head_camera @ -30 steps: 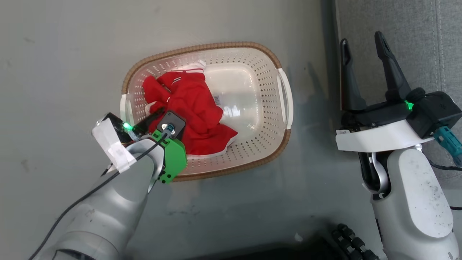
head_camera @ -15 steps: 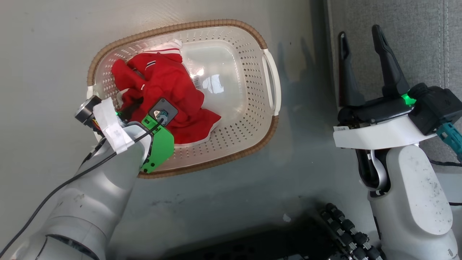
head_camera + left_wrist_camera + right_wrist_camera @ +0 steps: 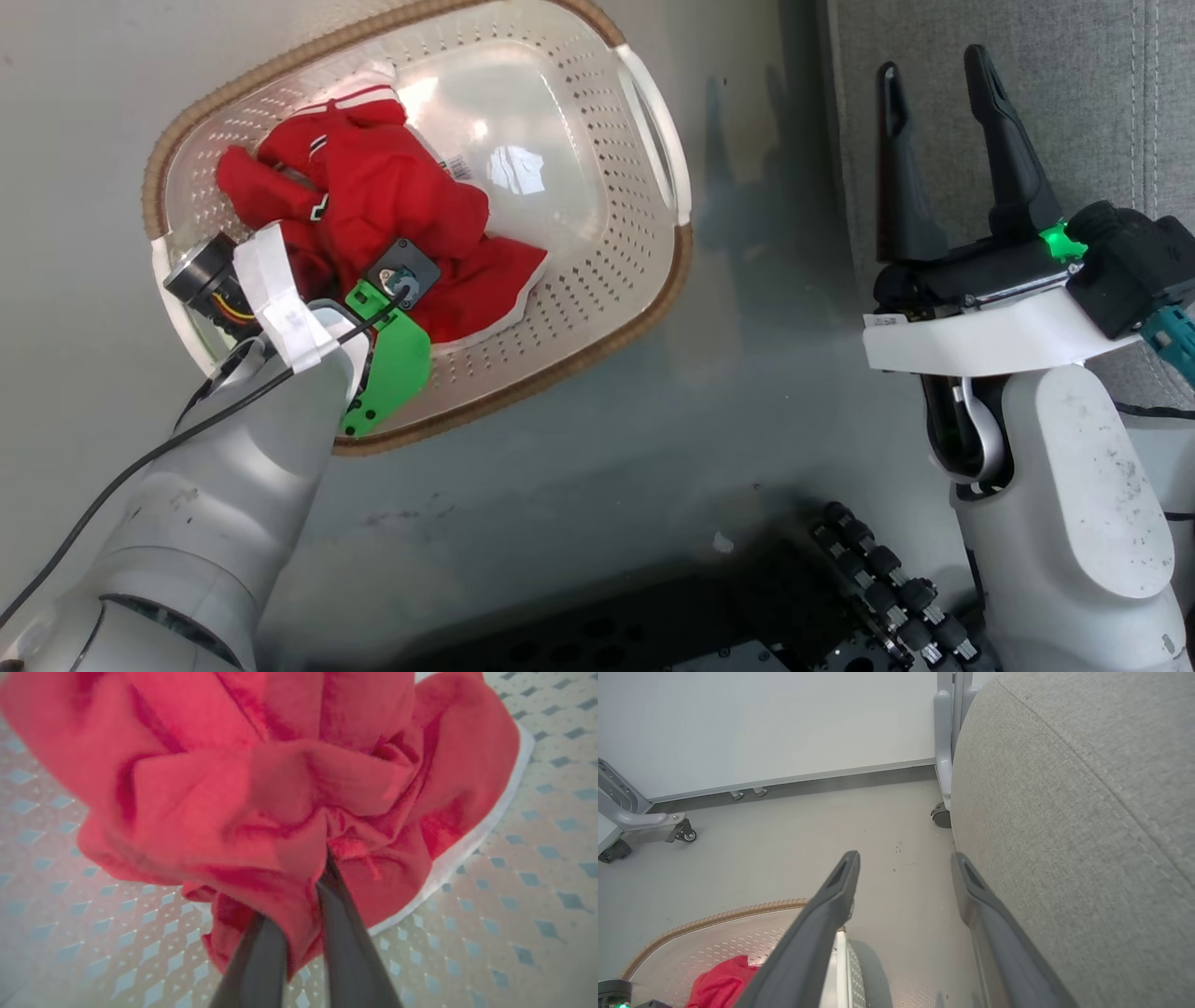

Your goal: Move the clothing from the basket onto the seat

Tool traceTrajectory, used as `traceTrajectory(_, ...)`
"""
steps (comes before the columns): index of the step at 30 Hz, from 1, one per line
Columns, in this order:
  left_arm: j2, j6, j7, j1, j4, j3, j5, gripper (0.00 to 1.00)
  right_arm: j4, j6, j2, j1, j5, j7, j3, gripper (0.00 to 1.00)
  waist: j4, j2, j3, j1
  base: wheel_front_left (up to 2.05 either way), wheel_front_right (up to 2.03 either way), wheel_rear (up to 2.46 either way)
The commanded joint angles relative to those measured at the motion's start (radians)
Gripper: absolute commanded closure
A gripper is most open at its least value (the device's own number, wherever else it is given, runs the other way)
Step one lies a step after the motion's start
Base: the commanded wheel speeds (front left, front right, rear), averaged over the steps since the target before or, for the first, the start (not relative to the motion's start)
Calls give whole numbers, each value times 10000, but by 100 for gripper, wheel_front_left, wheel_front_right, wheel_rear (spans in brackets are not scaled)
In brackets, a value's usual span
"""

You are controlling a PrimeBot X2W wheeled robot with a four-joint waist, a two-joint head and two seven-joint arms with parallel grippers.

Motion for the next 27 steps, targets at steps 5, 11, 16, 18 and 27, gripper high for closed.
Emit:
traceTrajectory(5, 43, 15, -257, 57, 35, -204, 34, 100, 75, 1, -18, -129, -61, -34, -116, 0, 122, -1, -213, -1, 0, 0, 0)
traceTrajectory(11, -160, -36, -963, 300, 31, -240, -163, 100, 225, 1, -18, -7, -157, -34, -172, 0, 321, -1, -675, -1, 0, 0, 0)
traceTrajectory(16, -365, -134, -1828, 615, 22, 90, -681, 100, 373, 1, -21, 278, -289, -34, -299, 0, 535, -1, -1305, -1, 0, 0, 0)
traceTrajectory(18, -402, -187, -2153, 781, -13, 266, -941, 100, 412, 1, -20, 389, -345, -34, -355, 0, 625, -1, -1623, -1, 0, 0, 0)
traceTrajectory(27, -693, -275, -2743, 1685, -1195, 1155, -2251, 100, 615, 1, -21, 1165, -721, -34, -683, 0, 1104, -1, -3299, -1, 0, 0, 0)
